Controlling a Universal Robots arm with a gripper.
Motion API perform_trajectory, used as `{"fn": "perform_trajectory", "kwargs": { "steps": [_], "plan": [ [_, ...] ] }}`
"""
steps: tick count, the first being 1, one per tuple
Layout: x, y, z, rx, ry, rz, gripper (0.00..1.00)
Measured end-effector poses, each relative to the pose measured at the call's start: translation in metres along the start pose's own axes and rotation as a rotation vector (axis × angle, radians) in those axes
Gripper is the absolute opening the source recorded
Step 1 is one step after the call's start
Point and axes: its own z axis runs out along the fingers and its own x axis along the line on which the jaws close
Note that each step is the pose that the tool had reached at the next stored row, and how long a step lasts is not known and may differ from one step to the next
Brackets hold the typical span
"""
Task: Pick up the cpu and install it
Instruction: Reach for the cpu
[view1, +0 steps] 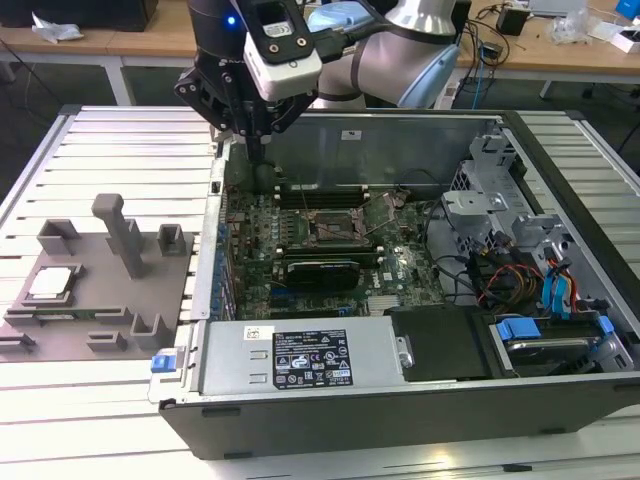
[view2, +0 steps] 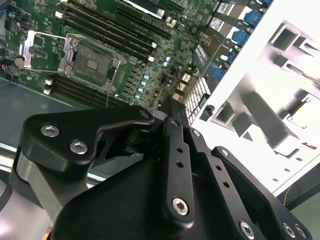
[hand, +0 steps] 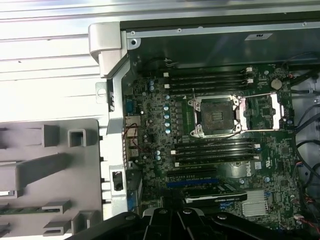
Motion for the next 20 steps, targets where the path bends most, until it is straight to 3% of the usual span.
{"fn": "perform_trajectory", "kwargs": {
  "steps": [20],
  "plan": [
    [0.0167,-0.0012,-0.0004,-0.0002,0.0,0.0,0.11]
  ]
}}
